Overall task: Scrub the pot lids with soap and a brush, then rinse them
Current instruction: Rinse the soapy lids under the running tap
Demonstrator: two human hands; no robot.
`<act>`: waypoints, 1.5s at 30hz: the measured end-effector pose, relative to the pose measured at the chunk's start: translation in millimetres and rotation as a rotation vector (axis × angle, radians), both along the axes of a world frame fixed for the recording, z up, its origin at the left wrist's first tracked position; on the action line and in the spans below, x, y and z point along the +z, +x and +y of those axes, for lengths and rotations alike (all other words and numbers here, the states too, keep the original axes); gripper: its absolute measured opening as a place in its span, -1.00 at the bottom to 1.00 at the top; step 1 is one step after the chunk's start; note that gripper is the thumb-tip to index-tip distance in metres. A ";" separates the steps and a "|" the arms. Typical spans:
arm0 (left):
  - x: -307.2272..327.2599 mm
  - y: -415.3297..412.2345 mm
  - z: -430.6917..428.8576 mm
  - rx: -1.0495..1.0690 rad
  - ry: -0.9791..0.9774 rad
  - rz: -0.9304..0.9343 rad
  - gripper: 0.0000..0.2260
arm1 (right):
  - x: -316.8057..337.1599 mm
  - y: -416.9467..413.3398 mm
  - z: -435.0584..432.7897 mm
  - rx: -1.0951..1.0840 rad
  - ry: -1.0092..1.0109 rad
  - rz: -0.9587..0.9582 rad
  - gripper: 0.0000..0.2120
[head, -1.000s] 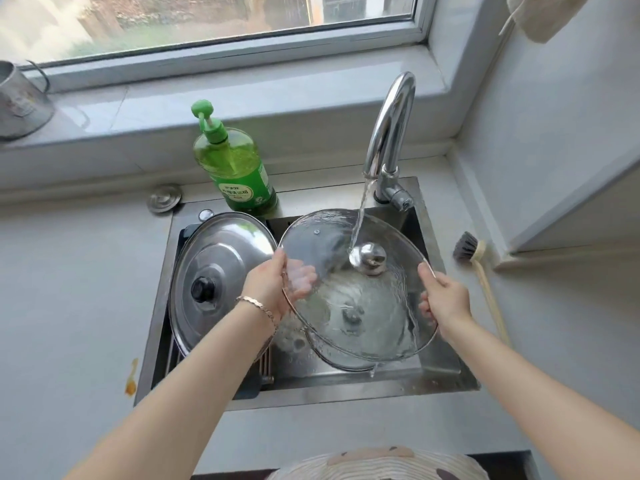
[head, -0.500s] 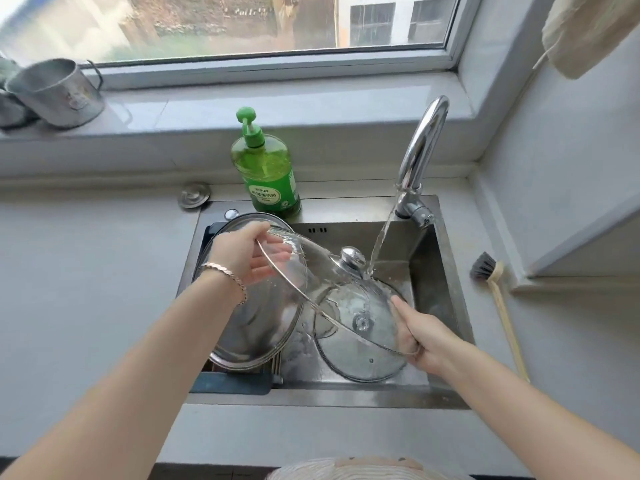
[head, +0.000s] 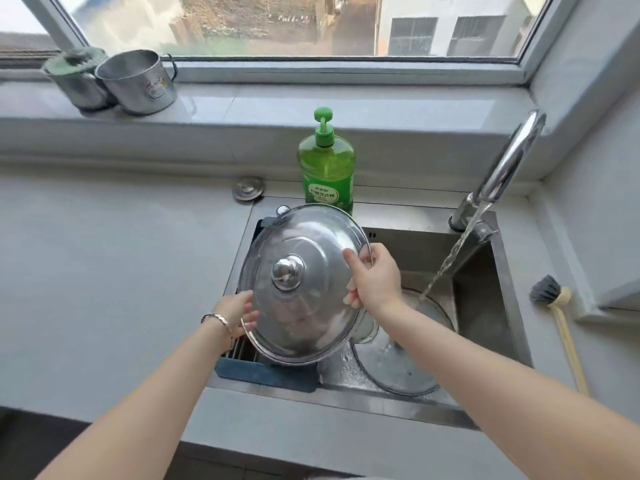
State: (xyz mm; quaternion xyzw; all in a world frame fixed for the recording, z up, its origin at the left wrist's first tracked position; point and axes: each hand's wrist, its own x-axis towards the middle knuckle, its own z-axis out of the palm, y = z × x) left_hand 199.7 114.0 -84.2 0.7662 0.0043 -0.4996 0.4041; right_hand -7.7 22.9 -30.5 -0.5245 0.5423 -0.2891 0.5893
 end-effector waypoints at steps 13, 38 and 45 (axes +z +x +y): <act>-34.3 5.6 5.9 0.131 -0.139 0.107 -0.88 | -41.0 48.5 18.9 0.164 -0.134 0.129 -0.77; 47.1 -133.9 -31.2 -0.681 -0.405 -0.653 -0.80 | -44.3 -91.1 -1.2 0.548 -0.201 0.684 -0.77; -9.7 -217.8 -72.6 -0.957 -0.147 -0.376 -0.82 | -146.9 -191.6 -16.0 0.598 0.273 0.973 -0.67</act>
